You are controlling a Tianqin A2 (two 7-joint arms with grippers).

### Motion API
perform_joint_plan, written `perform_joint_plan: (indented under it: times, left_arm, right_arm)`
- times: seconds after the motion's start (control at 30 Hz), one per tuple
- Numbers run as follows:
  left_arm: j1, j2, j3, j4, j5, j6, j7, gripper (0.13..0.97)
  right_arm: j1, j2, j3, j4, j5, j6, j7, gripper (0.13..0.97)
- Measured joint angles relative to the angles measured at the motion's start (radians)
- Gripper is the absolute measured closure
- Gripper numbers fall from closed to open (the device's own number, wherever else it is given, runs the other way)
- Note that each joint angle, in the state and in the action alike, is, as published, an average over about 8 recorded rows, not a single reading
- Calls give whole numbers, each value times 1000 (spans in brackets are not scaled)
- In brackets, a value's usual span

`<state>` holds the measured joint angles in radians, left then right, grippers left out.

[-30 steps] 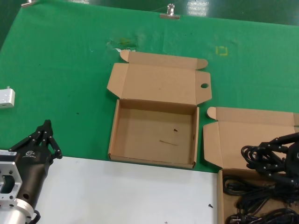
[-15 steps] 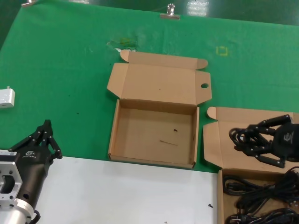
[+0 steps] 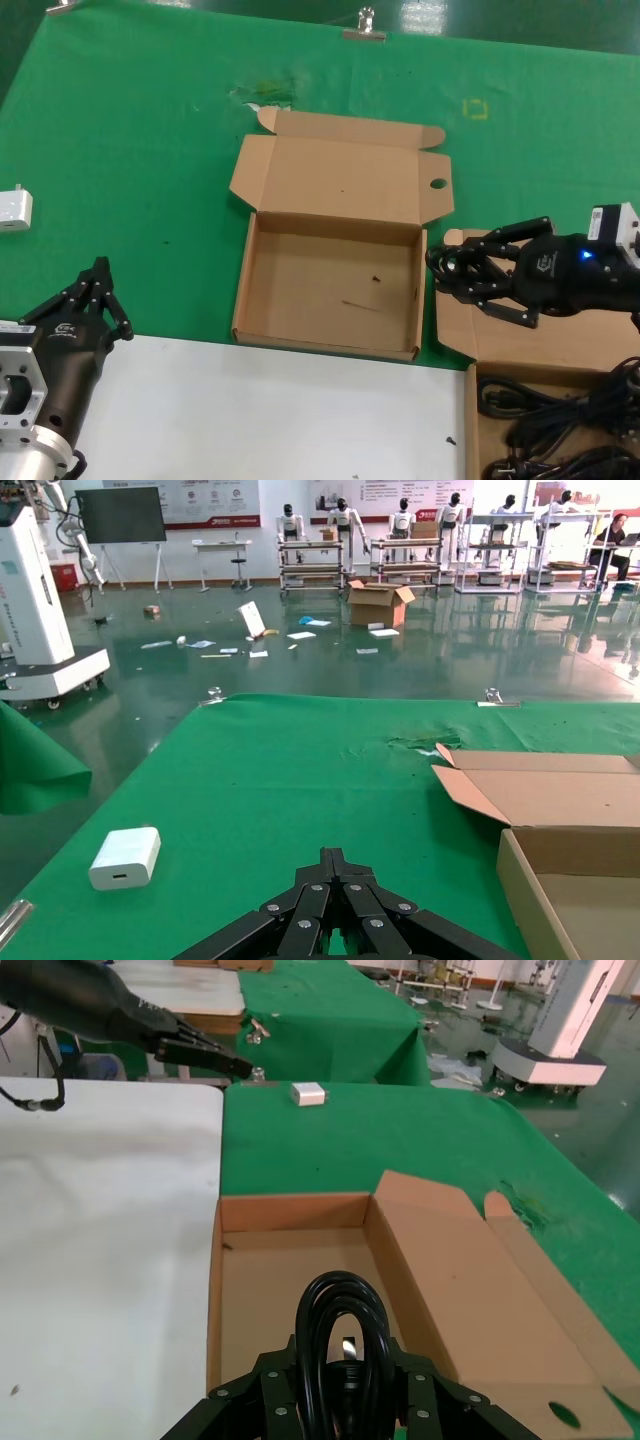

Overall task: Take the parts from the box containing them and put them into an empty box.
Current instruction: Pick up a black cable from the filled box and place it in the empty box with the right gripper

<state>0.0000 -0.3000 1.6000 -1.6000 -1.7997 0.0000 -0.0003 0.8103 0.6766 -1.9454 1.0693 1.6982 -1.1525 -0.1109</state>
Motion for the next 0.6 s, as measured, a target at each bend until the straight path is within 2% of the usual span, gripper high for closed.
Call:
perform_joint_plan:
  times: [0.6]
  left_arm:
    - [0,0,0,0,0,0,0,958]
  right_arm:
    - [88,-194,-54,-162,-28,34,-91,785]
